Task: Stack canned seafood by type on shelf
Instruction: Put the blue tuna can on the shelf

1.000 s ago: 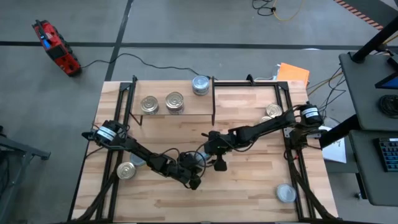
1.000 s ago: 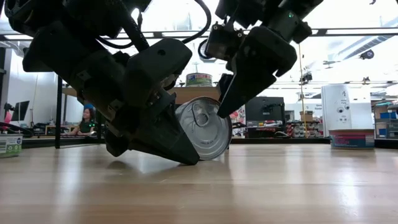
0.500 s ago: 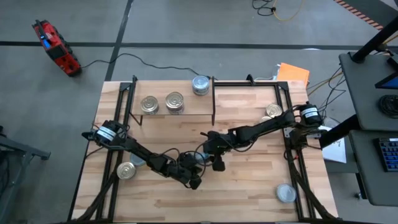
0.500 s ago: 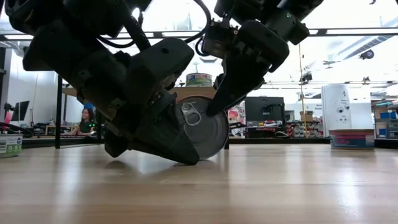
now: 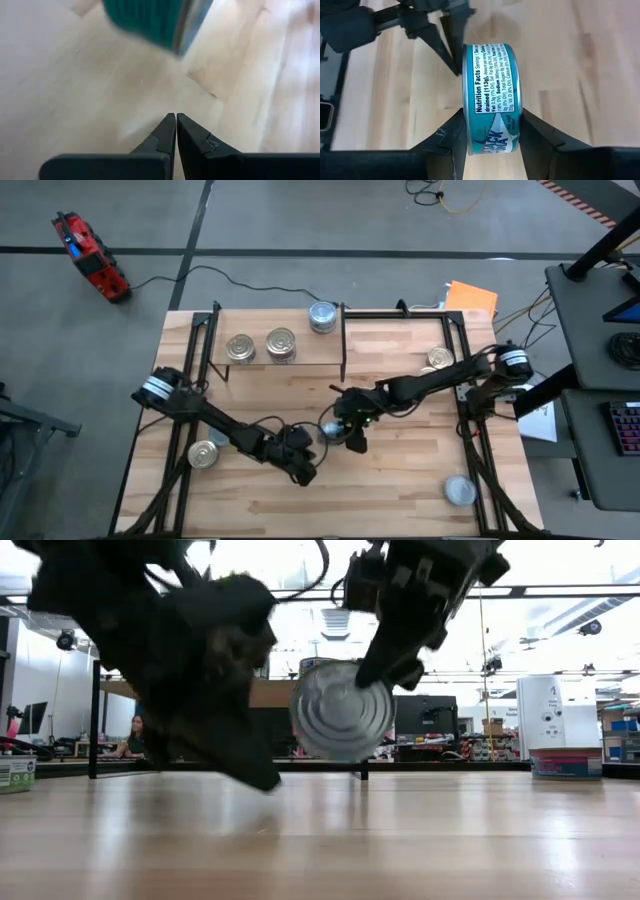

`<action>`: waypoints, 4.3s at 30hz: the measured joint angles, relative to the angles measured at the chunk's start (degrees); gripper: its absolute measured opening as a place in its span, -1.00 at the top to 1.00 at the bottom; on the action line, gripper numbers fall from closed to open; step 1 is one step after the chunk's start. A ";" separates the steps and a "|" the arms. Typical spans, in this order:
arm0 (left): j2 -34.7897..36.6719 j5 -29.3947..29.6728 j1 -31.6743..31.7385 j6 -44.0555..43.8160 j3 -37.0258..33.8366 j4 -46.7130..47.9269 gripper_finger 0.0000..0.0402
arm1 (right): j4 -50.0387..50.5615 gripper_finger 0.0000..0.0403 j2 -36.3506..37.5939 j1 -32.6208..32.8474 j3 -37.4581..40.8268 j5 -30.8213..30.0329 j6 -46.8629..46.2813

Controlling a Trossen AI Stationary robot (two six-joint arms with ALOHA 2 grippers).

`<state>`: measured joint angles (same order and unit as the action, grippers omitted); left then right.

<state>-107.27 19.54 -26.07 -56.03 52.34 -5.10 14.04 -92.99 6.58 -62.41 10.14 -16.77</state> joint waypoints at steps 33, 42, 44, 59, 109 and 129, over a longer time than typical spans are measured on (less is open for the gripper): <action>25.67 11.48 0.27 15.81 0.15 28.82 1.00 | -29.98 0.35 15.20 -9.67 12.22 -11.36 -50.66; 27.43 11.47 0.31 16.80 0.15 33.14 1.00 | -8.18 0.35 15.20 -17.98 0.71 -9.73 -44.07; 27.46 11.43 0.31 16.58 0.15 35.44 1.00 | -3.52 0.35 14.66 -19.49 -2.15 -9.82 -41.78; 27.70 13.03 0.39 12.66 0.15 45.22 1.00 | 2.45 0.35 7.29 -22.85 -10.12 -6.98 -41.55; 27.70 17.60 0.40 5.85 0.15 40.34 1.00 | 10.74 -0.03 5.75 -22.72 -18.33 -8.17 -28.34; 28.53 27.93 0.22 21.31 23.43 52.61 1.00 | 10.39 0.95 -0.72 -21.83 -21.52 -8.01 -15.45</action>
<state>-78.74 47.47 -25.85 -34.72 75.76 47.51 24.43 -93.71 -15.25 -83.93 2.12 -32.22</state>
